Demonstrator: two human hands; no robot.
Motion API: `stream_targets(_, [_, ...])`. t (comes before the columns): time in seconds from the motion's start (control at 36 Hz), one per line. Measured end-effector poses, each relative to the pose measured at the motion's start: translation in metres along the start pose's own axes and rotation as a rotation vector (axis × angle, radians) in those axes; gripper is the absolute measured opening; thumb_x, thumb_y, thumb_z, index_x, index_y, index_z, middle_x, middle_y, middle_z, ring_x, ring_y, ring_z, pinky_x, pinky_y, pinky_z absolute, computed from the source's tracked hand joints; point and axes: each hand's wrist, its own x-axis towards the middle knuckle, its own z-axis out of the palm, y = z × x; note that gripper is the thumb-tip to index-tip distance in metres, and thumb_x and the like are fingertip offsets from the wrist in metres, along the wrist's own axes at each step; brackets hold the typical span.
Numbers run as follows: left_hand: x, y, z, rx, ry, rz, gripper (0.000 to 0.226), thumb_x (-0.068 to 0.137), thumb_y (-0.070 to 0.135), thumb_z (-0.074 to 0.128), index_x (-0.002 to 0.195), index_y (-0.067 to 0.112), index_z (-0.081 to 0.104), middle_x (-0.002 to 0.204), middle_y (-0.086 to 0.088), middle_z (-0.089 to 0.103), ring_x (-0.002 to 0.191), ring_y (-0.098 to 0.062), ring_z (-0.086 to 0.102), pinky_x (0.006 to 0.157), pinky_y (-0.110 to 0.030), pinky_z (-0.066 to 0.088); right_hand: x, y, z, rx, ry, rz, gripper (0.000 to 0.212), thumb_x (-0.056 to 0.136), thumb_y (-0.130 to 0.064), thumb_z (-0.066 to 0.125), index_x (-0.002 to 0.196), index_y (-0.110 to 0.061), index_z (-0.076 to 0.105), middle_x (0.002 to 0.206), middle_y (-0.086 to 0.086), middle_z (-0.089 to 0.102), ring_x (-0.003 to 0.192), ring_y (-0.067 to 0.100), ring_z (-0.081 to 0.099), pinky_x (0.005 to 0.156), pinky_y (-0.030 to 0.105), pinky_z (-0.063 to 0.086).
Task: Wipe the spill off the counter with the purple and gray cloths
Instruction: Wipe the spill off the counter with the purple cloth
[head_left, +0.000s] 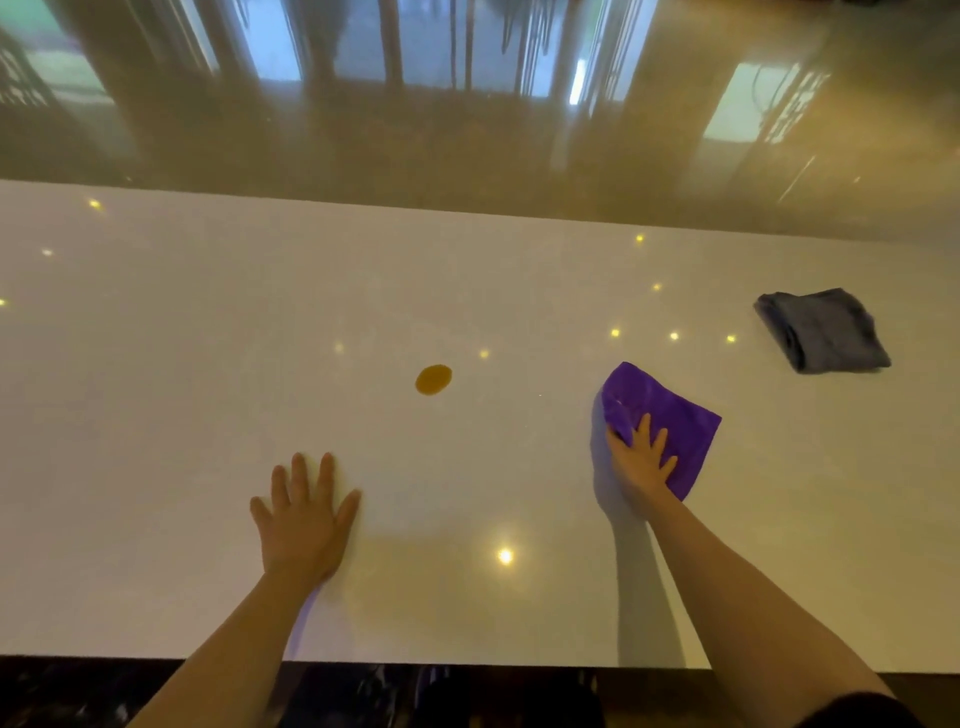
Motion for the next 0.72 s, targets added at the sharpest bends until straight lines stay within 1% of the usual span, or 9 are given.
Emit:
stream_targets(0.19, [-0.001, 0.001, 0.001, -0.009, 0.011, 0.008, 0.064, 0.093, 0.052, 0.016, 0.146, 0.025, -0.006, 0.159, -0.008, -0.006, 0.146, -0.031, -0.005, 0.117, -0.054, 0.01, -0.014, -0.031, 0.02, -0.011, -0.002, -0.015, 0.067, 0.096, -0.047, 0.029, 0.147, -0.017, -0.003, 0.159, 0.01, 0.002, 0.146, 0.032, -0.003, 0.117, 0.052, -0.001])
stream_targets(0.33, [-0.002, 0.001, 0.0, -0.026, 0.007, 0.01, 0.064, 0.093, 0.052, 0.017, 0.146, 0.026, -0.006, 0.159, -0.007, -0.007, 0.146, -0.03, -0.006, 0.117, -0.053, 0.008, -0.024, -0.069, 0.04, -0.009, -0.079, -0.045, 0.064, 0.097, -0.048, 0.024, 0.146, -0.022, -0.007, 0.159, 0.008, -0.003, 0.146, 0.031, -0.008, 0.117, 0.052, -0.004])
stream_targets(0.53, [0.002, -0.007, 0.001, -0.044, 0.016, 0.011, 0.061, 0.093, 0.051, 0.018, 0.146, 0.03, -0.005, 0.159, -0.003, -0.005, 0.146, -0.026, -0.004, 0.118, -0.049, 0.009, -0.023, -0.133, 0.065, 0.15, -0.163, -0.105, 0.062, 0.095, -0.053, 0.022, 0.146, -0.031, -0.006, 0.159, 0.006, -0.007, 0.145, 0.03, -0.013, 0.115, 0.053, -0.009])
stream_targets(0.56, [0.002, -0.009, 0.002, -0.038, 0.019, 0.014, 0.061, 0.092, 0.053, 0.015, 0.146, 0.031, -0.005, 0.159, -0.002, -0.006, 0.146, -0.025, -0.003, 0.119, -0.048, 0.01, -0.021, -0.14, 0.068, 0.149, -0.168, -0.115, 0.062, 0.094, -0.055, 0.022, 0.145, -0.034, -0.007, 0.159, 0.005, -0.007, 0.145, 0.03, -0.014, 0.115, 0.054, -0.01])
stream_targets(0.58, [0.002, -0.01, 0.002, -0.029, 0.02, 0.017, 0.064, 0.089, 0.058, 0.006, 0.145, 0.031, -0.006, 0.159, -0.001, -0.009, 0.146, -0.025, -0.003, 0.119, -0.048, 0.01, -0.018, -0.146, 0.071, 0.147, -0.174, -0.126, 0.062, 0.094, -0.056, 0.022, 0.145, -0.036, -0.007, 0.159, 0.005, -0.008, 0.145, 0.03, -0.015, 0.115, 0.054, -0.01])
stream_targets(0.61, [0.001, -0.01, 0.001, -0.025, 0.021, 0.019, 0.073, 0.08, 0.066, -0.01, 0.145, 0.032, -0.008, 0.157, 0.001, -0.012, 0.146, -0.025, -0.004, 0.119, -0.047, 0.01, -0.016, -0.151, 0.074, 0.142, -0.178, -0.136, 0.062, 0.093, -0.057, 0.022, 0.144, -0.037, -0.007, 0.159, 0.006, -0.008, 0.145, 0.031, -0.015, 0.114, 0.055, -0.01])
stream_targets(0.64, [0.001, -0.009, 0.0, -0.025, 0.021, 0.019, 0.091, 0.065, 0.07, -0.029, 0.145, 0.032, -0.009, 0.156, 0.003, -0.014, 0.146, -0.024, -0.004, 0.118, -0.046, 0.009, -0.014, -0.156, 0.077, 0.132, -0.182, -0.147, 0.062, 0.093, -0.058, 0.021, 0.144, -0.038, -0.007, 0.159, 0.006, -0.008, 0.144, 0.032, -0.015, 0.114, 0.056, -0.01])
stream_targets(0.67, [0.001, -0.009, 0.0, -0.019, 0.012, 0.012, 0.107, 0.049, 0.069, -0.042, 0.144, 0.033, -0.009, 0.157, 0.003, -0.012, 0.147, -0.024, -0.004, 0.118, -0.046, 0.009, -0.013, -0.161, 0.079, 0.13, -0.183, -0.154, 0.062, 0.092, -0.06, 0.021, 0.144, -0.04, -0.007, 0.159, 0.006, -0.008, 0.144, 0.033, -0.015, 0.114, 0.057, -0.01])
stream_targets(0.72, [0.001, -0.009, 0.0, -0.021, 0.007, -0.011, 0.121, 0.037, 0.066, -0.049, 0.145, 0.033, -0.006, 0.159, 0.0, -0.005, 0.147, -0.024, -0.003, 0.117, -0.045, 0.009, -0.012, -0.17, 0.081, 0.165, -0.187, -0.155, 0.064, 0.09, -0.063, 0.02, 0.144, -0.04, -0.005, 0.159, 0.006, -0.008, 0.144, 0.034, -0.016, 0.113, 0.058, -0.01])
